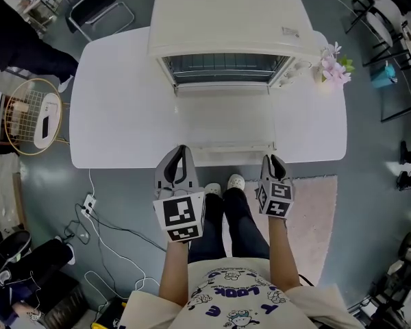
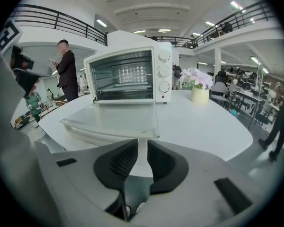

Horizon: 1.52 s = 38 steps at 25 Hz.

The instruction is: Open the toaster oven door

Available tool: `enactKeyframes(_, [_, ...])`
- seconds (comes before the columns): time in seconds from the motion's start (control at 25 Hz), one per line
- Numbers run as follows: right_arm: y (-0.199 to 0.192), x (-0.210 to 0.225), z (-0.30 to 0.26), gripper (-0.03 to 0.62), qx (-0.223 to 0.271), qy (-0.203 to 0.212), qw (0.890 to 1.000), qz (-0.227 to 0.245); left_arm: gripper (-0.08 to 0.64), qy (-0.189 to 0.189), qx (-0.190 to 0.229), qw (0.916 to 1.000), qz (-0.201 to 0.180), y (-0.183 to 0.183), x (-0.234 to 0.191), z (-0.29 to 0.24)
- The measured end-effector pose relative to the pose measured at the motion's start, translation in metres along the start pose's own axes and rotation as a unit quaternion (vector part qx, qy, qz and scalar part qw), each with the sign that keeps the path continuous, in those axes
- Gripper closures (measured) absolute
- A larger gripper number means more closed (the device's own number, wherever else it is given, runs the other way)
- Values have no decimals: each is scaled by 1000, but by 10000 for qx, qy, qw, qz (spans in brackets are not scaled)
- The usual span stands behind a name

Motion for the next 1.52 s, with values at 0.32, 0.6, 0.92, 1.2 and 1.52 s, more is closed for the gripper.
enactKeyframes(0.32, [68, 3, 37, 595, 931, -71, 9956, -96, 555, 18, 310, 9995, -17, 25, -1, 11])
enactKeyframes(0.6, [135, 5, 66, 595, 1664, -12, 9859, -154, 555, 99, 604, 9981, -65, 53, -1, 21])
enactKeyframes(0.92, [194, 8, 97, 595, 2260, 174, 9735, -292, 555, 170, 937, 9953, -172, 84, 5, 32])
enactKeyframes(1.2, [225, 7, 120, 595, 2623, 276, 9639, -358, 555, 253, 1211, 9919, -273, 108, 5, 45])
enactKeyframes(1.52, [249, 12, 143, 595, 2994, 347, 9524, -467, 555, 282, 1534, 9869, -419, 132, 12, 56])
Point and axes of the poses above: the fingertips, and each gripper's own axes: z backward along the fingers, x to its right, y out of its top, the point moved 7 cm from there along z, backward along the fingers, and after that the axes turned 14 degrees about -y, right-handed, at the moved point
